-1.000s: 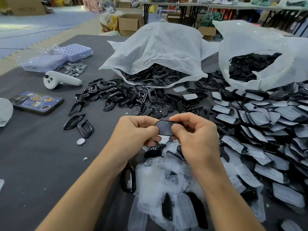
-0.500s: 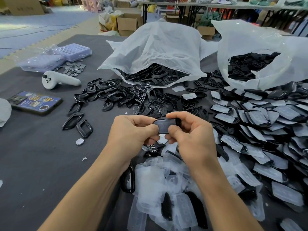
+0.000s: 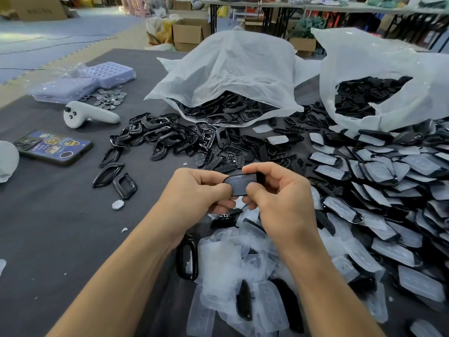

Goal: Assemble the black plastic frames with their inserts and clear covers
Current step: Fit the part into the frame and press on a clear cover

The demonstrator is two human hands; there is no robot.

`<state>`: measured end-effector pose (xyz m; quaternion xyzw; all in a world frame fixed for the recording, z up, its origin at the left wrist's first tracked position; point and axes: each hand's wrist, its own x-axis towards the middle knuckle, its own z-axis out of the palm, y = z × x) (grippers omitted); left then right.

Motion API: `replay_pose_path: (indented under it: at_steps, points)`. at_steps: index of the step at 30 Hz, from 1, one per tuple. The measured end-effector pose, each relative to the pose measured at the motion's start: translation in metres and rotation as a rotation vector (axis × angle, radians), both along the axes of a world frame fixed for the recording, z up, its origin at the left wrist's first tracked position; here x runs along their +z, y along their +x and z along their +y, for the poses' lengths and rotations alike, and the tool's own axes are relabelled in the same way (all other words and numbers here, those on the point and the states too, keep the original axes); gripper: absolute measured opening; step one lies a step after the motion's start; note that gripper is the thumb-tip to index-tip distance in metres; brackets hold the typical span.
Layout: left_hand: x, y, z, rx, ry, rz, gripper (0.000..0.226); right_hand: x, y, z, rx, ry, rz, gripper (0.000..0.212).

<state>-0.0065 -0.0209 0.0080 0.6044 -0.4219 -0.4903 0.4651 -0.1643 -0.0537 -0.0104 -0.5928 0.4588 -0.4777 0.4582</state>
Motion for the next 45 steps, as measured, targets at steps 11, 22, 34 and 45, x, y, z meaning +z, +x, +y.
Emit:
replay_pose_path:
  at_steps: [11, 22, 34, 45]
  points:
    - [-0.004, -0.006, -0.003, 0.066, -0.061, 0.037, 0.046, 0.0, 0.001, 0.001, -0.021, 0.015, -0.011, 0.031]
    - [-0.004, 0.003, -0.002, -0.03, 0.043, 0.117, 0.026, 0.0, 0.001, 0.002, -0.067, 0.006, 0.025, 0.023]
    - [-0.013, -0.004, -0.009, 0.267, -0.034, 0.111, 0.017, 0.0, 0.004, 0.007, -0.332, -0.125, 0.289, 0.014]
    - [-0.013, -0.006, -0.006, 0.08, -0.033, 0.07, 0.017, -0.001, 0.0, 0.001, -0.101, 0.05, 0.1, 0.015]
